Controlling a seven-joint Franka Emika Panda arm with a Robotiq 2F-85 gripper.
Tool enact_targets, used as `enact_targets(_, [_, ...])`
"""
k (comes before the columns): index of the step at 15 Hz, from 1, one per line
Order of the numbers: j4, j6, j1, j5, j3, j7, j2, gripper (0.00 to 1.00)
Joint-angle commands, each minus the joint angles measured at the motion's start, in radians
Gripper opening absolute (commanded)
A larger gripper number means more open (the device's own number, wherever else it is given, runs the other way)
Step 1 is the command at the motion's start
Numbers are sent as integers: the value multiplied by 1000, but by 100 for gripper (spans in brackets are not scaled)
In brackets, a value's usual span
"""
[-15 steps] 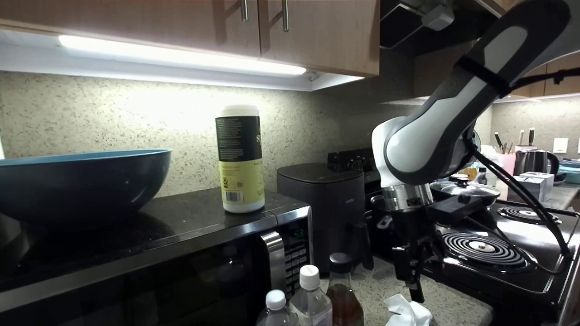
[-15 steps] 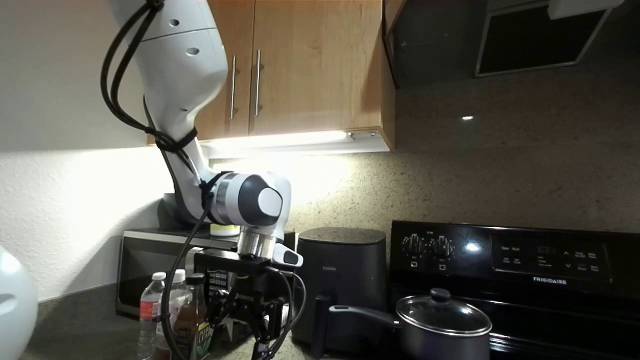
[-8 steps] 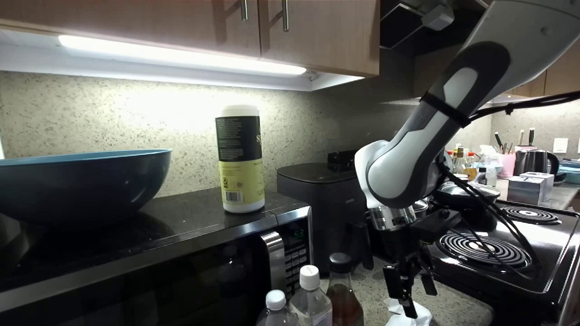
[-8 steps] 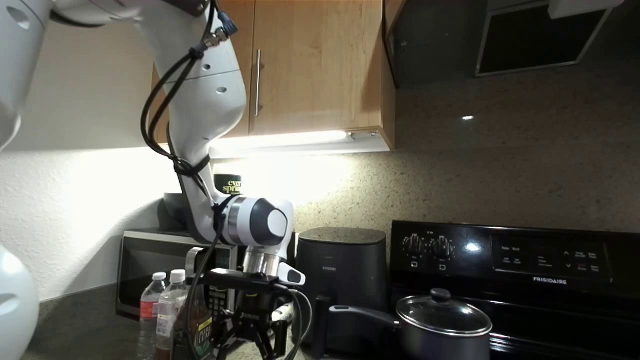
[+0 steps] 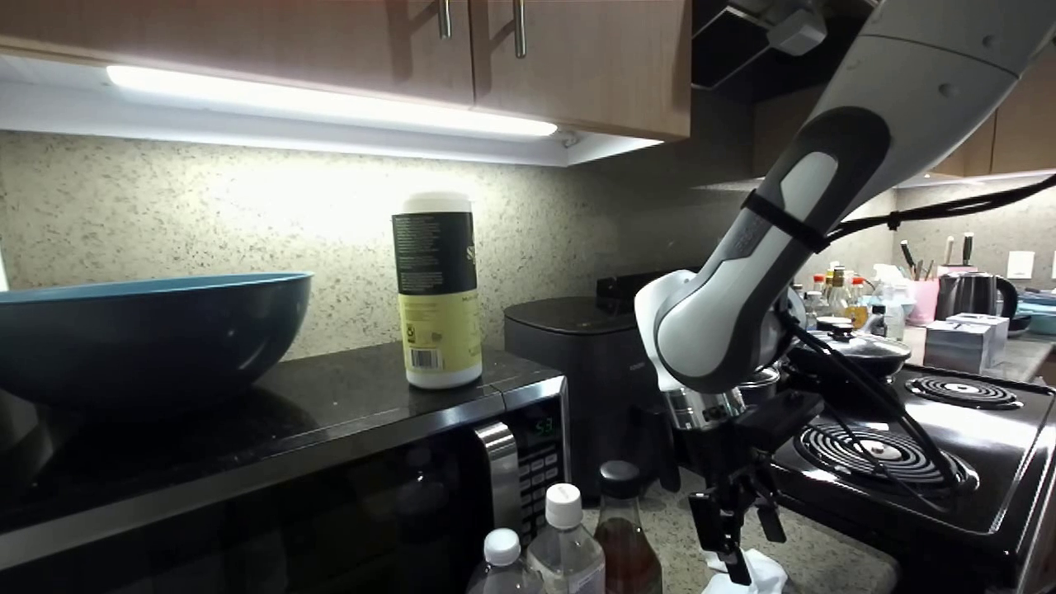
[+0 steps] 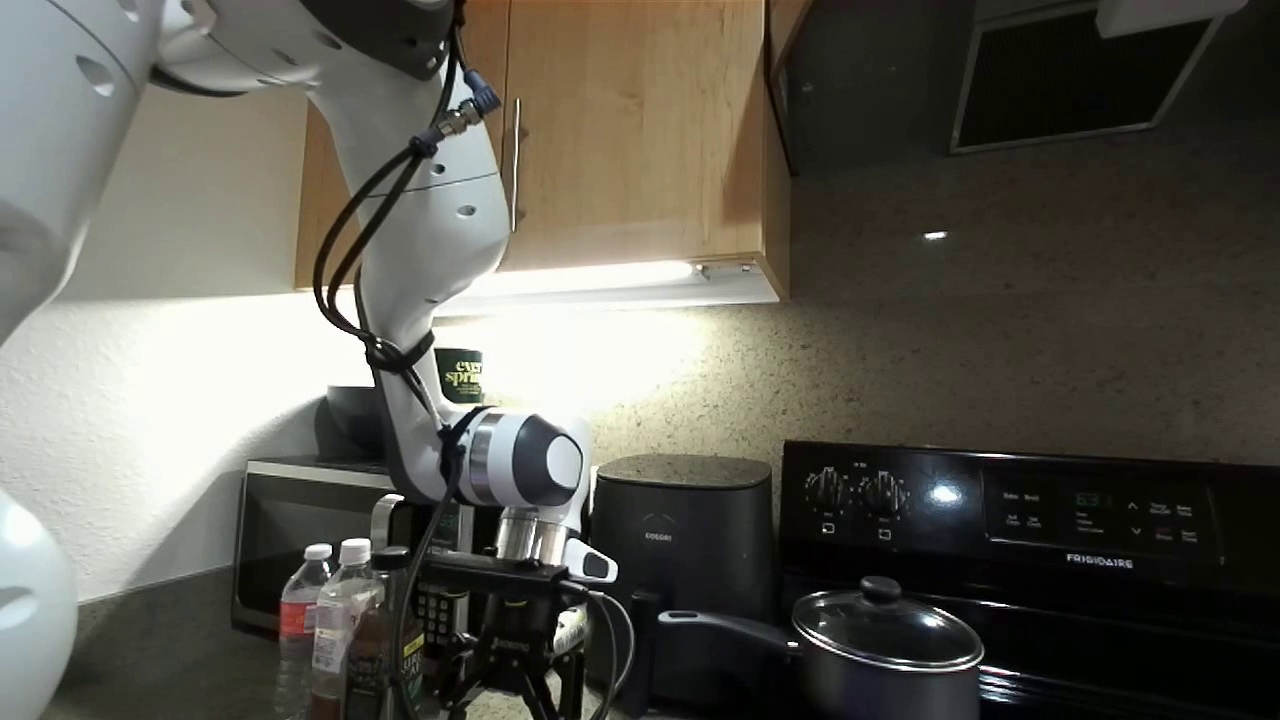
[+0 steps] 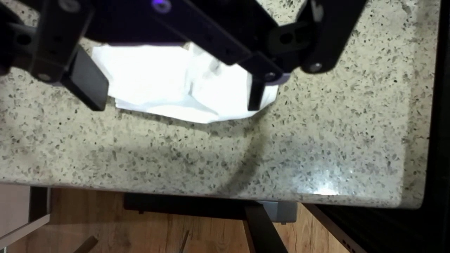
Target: Pick up the small tissue paper and put it on top of the air fryer.
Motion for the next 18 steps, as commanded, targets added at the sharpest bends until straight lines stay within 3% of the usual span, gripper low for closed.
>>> enact_targets(1, [21, 40, -7, 19, -5, 21, 29, 100])
enact_targets(2, [28, 44, -9, 22, -7, 20, 36, 83])
enact_targets(3, [35, 46, -9, 25, -9, 18, 42, 74])
enact_targets(12, [63, 25, -14, 59, -7, -8, 73, 15])
enact_targets(13, [61, 25, -15, 62, -7, -13, 72, 9])
enact_targets(18, [43, 31, -20, 71, -5, -35, 61, 3])
